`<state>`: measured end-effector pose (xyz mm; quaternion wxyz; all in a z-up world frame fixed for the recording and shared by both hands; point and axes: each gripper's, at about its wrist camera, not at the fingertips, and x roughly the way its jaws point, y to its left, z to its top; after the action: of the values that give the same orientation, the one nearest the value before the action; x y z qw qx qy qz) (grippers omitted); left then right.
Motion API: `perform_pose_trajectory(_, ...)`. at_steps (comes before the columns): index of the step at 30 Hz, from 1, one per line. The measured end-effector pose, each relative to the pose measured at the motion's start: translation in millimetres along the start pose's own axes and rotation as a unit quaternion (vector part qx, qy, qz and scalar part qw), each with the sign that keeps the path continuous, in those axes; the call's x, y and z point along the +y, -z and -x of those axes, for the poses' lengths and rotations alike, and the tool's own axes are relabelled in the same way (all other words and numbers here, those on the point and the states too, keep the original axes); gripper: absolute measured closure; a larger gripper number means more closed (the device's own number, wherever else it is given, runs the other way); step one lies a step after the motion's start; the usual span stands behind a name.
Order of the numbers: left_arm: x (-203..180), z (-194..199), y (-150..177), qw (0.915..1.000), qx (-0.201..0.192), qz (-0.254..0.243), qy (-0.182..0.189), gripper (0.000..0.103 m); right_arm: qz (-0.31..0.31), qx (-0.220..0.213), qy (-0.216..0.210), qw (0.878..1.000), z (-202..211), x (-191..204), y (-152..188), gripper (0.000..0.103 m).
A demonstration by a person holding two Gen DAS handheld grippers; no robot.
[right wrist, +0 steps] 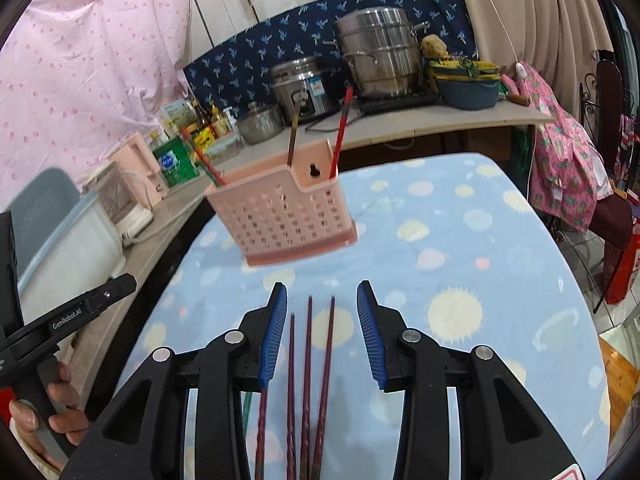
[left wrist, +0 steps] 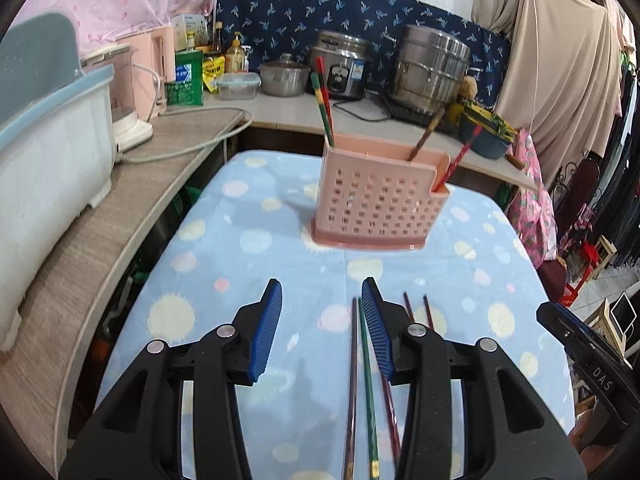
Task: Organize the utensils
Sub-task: 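Move both open tools back toward the remaining chopsticks, then close the right tool on a red chopstick while the left tool grasps a brown chopstick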
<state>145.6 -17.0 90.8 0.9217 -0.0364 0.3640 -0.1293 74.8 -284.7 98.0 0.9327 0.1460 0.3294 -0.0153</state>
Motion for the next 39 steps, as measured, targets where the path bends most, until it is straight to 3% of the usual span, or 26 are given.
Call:
perform_pose_trajectory(18, 7, -13, 80, 0.9967, 0.081, 0.002, -0.007, 0.063, 0.029, 0.088, 0.023, 0.995, -25, 8, 91, 0.067)
perform_pose_trajectory(39, 10, -17, 108, 0.9935, 0.113, -0.005, -0.010, 0.063, 0.055, 0.119, 0.031, 0.991, -41, 17, 116, 0.086)
